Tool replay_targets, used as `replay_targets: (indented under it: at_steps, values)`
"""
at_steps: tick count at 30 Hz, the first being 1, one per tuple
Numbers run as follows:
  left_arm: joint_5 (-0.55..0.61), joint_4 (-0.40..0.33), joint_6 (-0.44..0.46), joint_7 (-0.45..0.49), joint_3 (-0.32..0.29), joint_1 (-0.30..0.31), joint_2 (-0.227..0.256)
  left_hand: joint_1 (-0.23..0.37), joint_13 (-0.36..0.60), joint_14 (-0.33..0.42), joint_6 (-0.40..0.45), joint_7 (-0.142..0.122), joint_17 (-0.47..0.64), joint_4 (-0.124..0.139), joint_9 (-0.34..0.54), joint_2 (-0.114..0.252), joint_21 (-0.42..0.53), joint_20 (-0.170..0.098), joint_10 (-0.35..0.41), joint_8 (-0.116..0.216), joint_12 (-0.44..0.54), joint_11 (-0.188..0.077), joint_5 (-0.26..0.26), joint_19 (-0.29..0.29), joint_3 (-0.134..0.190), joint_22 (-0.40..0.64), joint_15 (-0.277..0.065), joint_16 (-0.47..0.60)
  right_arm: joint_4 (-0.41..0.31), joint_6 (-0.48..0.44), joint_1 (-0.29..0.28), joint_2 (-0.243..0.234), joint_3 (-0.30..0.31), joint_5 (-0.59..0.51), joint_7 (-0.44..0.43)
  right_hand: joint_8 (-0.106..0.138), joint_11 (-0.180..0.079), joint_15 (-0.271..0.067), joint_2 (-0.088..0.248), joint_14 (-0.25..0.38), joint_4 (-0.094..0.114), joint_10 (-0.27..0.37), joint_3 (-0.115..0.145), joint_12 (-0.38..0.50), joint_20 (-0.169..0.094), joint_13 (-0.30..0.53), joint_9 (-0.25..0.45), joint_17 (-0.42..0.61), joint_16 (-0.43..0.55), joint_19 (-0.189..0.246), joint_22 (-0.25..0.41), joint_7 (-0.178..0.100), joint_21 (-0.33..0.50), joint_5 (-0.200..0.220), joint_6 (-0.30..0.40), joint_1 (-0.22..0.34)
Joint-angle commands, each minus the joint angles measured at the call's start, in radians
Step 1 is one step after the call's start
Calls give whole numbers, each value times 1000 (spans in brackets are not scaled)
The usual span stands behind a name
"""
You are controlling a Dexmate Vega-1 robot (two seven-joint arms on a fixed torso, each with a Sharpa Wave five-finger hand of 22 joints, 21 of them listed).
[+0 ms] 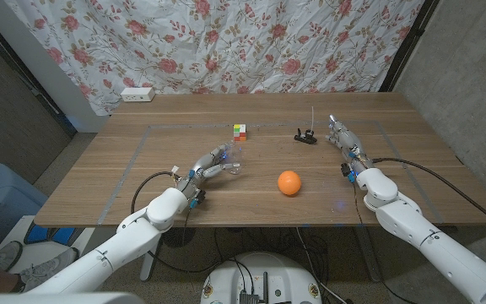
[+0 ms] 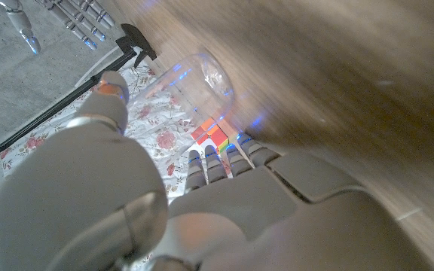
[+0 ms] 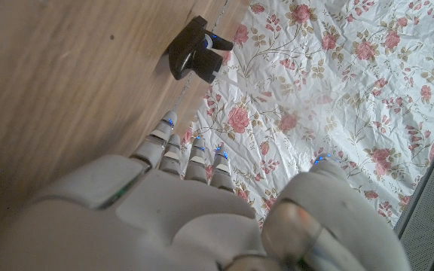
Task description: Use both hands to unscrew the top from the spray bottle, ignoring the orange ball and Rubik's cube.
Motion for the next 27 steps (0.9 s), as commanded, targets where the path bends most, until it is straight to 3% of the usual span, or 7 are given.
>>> replay_targets:
  at_steps: [1, 12, 21, 27]
  values:
    - [-53, 13, -48, -77, -16, -4, 25, -30, 1, -33, -24, 11, 3, 11, -1, 3, -1, -5, -31, -4, 0, 8, -4, -44, -11, 0, 10, 1, -26, 1, -19, -6, 7, 4, -2, -5, 8, 10, -3, -15, -1, -13, -7, -5, 9, 2, 1, 2, -7, -13, 3, -6, -5, -3, -2, -16]
    - [-123, 30, -120, -130, -45, 16, 30, -86, -1, -71, -47, 20, 3, 28, -1, 9, -3, -20, -68, -6, 1, 25, -3, -113, -28, 0, 21, 2, -49, 4, -32, -14, 22, 19, 4, -8, -5, -21, -6, -36, 5, -29, -17, -11, -7, 2, 1, -1, -14, -34, 3, -5, -9, -10, -11, -37]
    - [-190, 60, -182, -199, -70, 22, 37, -109, -2, -100, -67, 28, 3, 32, -2, 22, -3, -10, -101, -8, -1, 43, -3, -159, -30, 1, 34, 2, -58, 22, -40, -1, 40, 49, 8, -8, -10, -27, 5, -33, 20, -20, -24, -7, -8, 0, 0, -2, -11, -47, 3, 15, -9, -13, -12, -67]
    - [-232, 86, -239, -237, -90, 34, 32, -131, -2, -127, -83, 27, 3, 37, -2, 32, -3, -5, -122, -9, 0, 44, -2, -193, -33, 1, 41, 1, -91, -4, -50, -16, 44, 51, 5, -5, -25, -40, 15, -12, 36, 10, -32, 1, -12, -1, 0, -4, -2, -50, 2, 24, -6, -15, -4, -98]
